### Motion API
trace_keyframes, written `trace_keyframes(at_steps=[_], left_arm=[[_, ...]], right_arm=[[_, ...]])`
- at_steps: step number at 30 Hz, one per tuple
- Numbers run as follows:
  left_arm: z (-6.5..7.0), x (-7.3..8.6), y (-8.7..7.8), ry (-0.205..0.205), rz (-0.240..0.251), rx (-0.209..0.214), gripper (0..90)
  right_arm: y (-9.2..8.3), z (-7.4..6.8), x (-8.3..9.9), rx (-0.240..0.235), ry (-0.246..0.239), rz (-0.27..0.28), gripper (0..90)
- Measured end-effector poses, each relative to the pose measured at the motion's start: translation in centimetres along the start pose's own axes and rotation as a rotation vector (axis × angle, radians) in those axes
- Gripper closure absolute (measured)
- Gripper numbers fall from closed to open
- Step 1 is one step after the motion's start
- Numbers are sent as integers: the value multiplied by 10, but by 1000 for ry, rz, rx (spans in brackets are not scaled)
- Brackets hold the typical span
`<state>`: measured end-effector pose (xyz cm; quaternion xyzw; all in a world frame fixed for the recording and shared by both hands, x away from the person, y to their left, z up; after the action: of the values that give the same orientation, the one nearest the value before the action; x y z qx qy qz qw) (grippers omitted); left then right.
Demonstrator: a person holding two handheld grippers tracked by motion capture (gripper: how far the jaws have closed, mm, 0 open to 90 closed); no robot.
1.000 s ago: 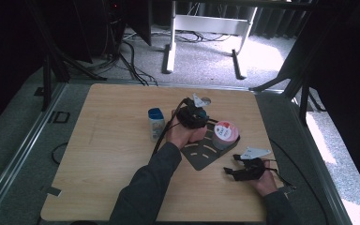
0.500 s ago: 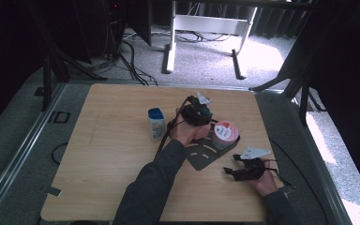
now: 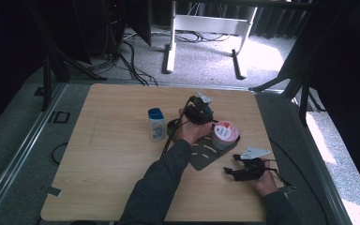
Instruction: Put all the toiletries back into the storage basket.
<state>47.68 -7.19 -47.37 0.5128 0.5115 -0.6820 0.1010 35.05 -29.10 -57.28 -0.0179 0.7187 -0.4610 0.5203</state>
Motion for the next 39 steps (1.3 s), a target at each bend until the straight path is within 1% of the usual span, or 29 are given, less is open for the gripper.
trace_keyframes(at_steps=[5, 9, 16, 19, 23, 29, 38, 39], left_arm=[[3, -2, 3, -7, 0, -14, 528], [6, -2, 8, -24, -2, -32, 528], [9, -5, 10, -48, 1, -48, 528], [11, -5, 10, -54, 3, -47, 528], [14, -5, 11, -54, 5, -56, 528], [14, -5, 11, -53, 4, -55, 527], [14, -2, 9, -32, 6, -50, 523], [15, -1, 9, -25, 6, -52, 523]], right_arm=[[0, 0, 0, 0, 0, 0, 260], [0, 0, 0, 0, 0, 0, 260], [0, 0, 0, 0, 0, 1, 260], [0, 0, 0, 0, -1, 1, 260], [0, 0, 0, 0, -1, 1, 260], [1, 0, 0, 0, 0, 1, 260], [1, 0, -1, 0, 0, 1, 260], [1, 0, -1, 1, 0, 0, 260]])
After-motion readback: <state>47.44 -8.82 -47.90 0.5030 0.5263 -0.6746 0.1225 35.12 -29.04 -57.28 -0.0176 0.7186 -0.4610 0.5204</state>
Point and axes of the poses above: each handheld gripper's, and its own axes: y roughly forward along the jaws, x roughly out of its underside, z roughly to its right, the point moved 2 cm from there along y, roughly forward along the jaws, and after that the axes turned 3 degrees about y, right-handed, at the moved point
